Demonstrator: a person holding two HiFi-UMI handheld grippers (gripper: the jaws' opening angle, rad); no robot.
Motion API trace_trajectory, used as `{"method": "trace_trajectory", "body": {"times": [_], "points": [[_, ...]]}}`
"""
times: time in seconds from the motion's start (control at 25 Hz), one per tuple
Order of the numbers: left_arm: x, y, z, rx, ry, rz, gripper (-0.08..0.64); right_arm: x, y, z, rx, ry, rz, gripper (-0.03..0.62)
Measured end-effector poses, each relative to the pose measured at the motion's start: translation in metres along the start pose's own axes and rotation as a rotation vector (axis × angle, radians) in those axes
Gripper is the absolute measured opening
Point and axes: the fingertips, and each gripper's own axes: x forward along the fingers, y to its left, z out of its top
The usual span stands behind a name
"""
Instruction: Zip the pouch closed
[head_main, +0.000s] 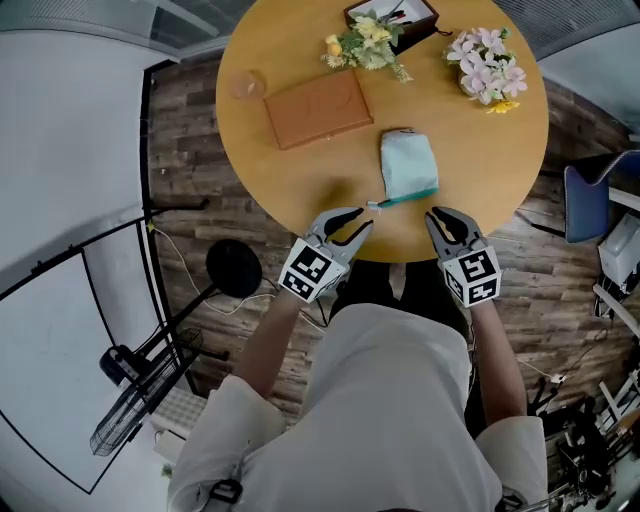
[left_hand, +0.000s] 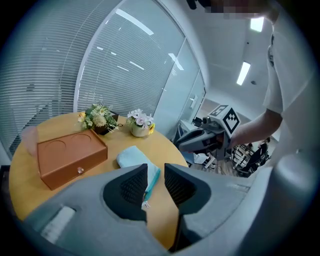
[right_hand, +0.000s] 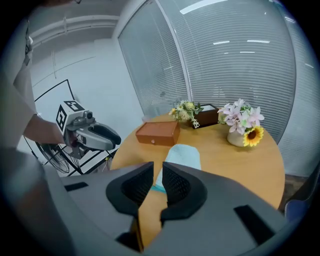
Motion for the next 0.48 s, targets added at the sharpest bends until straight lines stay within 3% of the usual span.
{"method": "trace_trajectory", "body": {"times": [0.48], "points": [[0.052,0.018,-0.061,0.084,0.163,-0.053,0.097,0.054,0.006,-0.055,0.037,0.090,0.073,0.054]]}}
